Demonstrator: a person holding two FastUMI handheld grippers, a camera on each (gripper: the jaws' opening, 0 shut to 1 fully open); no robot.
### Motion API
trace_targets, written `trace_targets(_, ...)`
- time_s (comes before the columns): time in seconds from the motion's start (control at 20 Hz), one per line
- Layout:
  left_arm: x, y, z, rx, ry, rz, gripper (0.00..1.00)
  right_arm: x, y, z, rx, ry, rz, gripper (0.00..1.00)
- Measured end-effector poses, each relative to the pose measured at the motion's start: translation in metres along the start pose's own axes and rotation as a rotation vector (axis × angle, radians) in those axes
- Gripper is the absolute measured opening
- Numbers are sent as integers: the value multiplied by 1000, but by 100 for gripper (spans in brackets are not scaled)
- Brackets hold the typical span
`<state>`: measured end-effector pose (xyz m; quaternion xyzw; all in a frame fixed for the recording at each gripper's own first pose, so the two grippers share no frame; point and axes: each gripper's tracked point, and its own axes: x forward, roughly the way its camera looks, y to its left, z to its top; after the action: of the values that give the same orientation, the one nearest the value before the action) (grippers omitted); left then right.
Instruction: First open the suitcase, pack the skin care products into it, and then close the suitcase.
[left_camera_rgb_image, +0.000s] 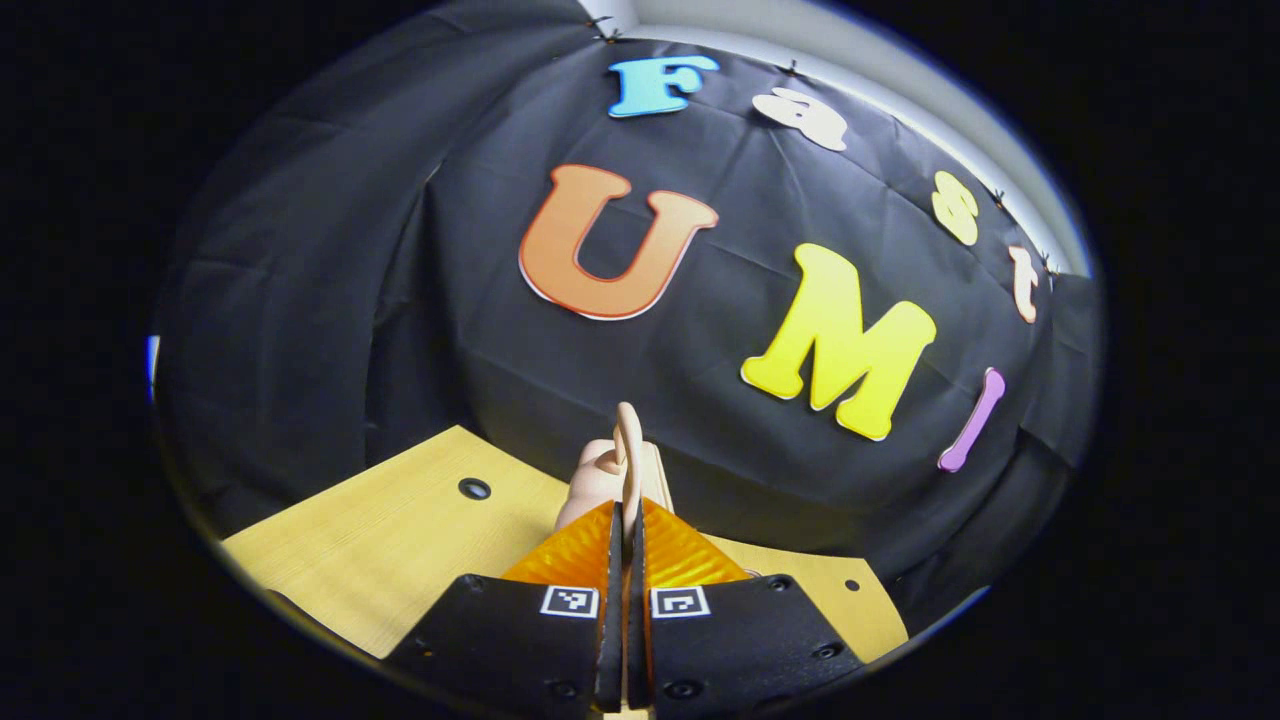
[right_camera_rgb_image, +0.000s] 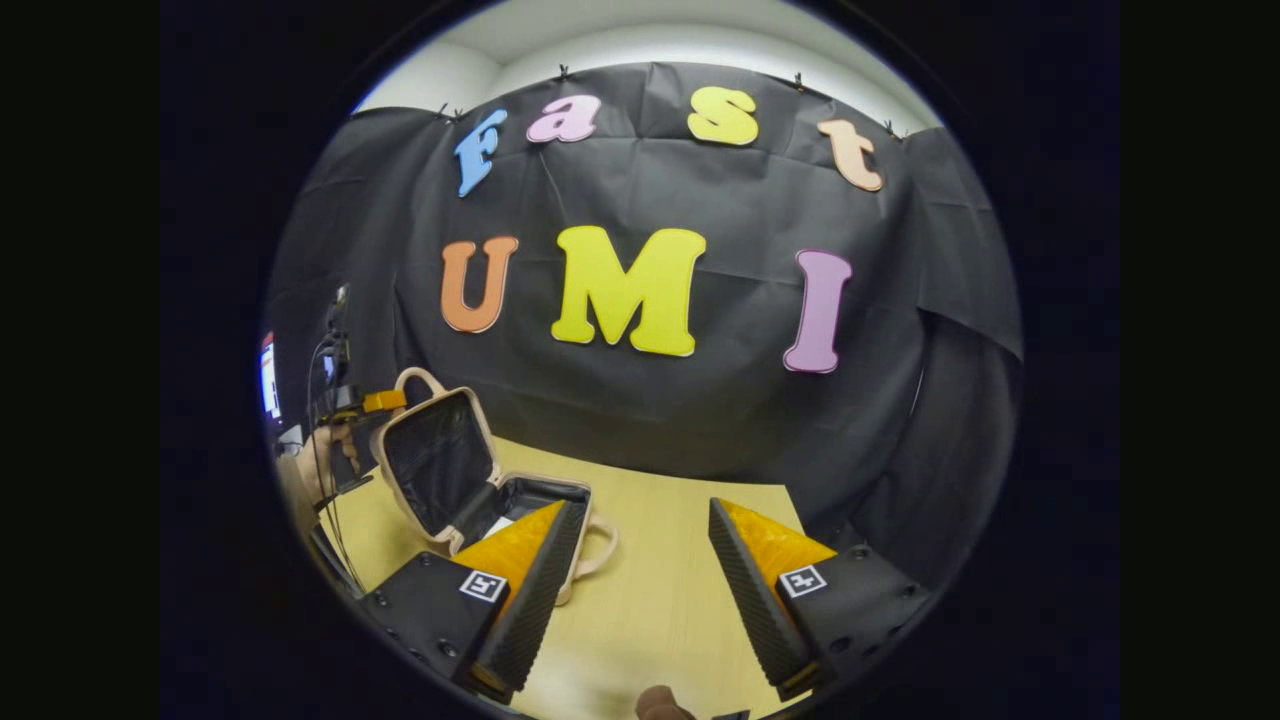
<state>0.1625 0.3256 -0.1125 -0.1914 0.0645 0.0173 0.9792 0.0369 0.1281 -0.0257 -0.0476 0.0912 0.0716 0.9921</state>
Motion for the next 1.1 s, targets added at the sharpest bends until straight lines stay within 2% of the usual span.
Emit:
trace_targets(0.2, 11, -44, -9, 136, 0, -3, 7, -4, -14, 0, 11, -20, -7, 80)
trace_targets(0.45, 7, -112, -36, 218, 12, -53, 8, -7, -38, -8, 32, -23, -38, 80)
trace_targets(0.75, 3, -173, -91, 363, 38, -67, 8, -15, -69, -21, 57, -29, -64, 80)
trace_targets(0.95, 6, -206, -144, 410, 115, -93, 8, -23, -98, -31, 73, -31, -83, 80)
trace_targets(1.1, 7, -227, -184, 502, 181, -97, 8, -23, -121, -43, 85, -28, -96, 80)
